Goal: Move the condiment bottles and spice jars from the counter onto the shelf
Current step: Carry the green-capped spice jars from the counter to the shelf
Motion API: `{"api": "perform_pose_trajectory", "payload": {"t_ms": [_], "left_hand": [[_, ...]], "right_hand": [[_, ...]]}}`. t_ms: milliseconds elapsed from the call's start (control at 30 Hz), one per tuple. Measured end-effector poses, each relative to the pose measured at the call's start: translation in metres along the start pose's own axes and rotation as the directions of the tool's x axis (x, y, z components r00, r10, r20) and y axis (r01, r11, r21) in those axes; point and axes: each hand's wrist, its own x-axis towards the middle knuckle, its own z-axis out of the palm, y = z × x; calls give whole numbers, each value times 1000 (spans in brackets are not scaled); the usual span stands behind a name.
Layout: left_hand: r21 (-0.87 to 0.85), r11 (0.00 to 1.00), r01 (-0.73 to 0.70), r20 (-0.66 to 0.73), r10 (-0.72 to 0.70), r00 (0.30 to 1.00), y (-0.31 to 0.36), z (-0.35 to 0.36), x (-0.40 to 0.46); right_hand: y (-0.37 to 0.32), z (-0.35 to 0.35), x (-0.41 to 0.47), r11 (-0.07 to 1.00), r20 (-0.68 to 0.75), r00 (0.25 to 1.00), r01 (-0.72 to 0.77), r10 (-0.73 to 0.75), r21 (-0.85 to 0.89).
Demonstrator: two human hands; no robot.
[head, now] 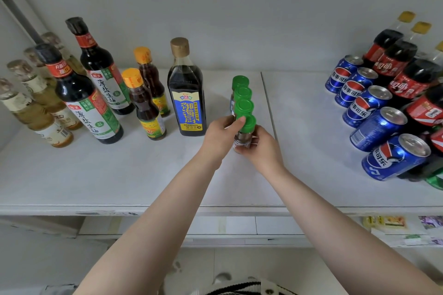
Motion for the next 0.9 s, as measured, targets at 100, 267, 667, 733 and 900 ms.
{"api": "perform_pose_trajectory", "payload": {"t_ms": [100,267,667,733,900], "left_hand": [[-17,1000,23,8,-23,1000,3,0,0],[-8,999,31,6,-31,1000,3,-1,2],[21,1000,6,-35,-5,999,3,1,-2],[42,999,5,-62,-3,998,2,-1,-5],[87,996,14,-142,-2,990,-6,-8,-26]], "right_hand": [[0,0,2,1000,4,1000,3,-3,13],[2,1,3,1000,6,1000,10,-10,19],[5,1,3,1000,14,1000,-12,12,-3],[4,-2,-2,1000,15,1000,-24,24,-19],[3,-15,-23,998,22,998,-59,60,-36]]}}
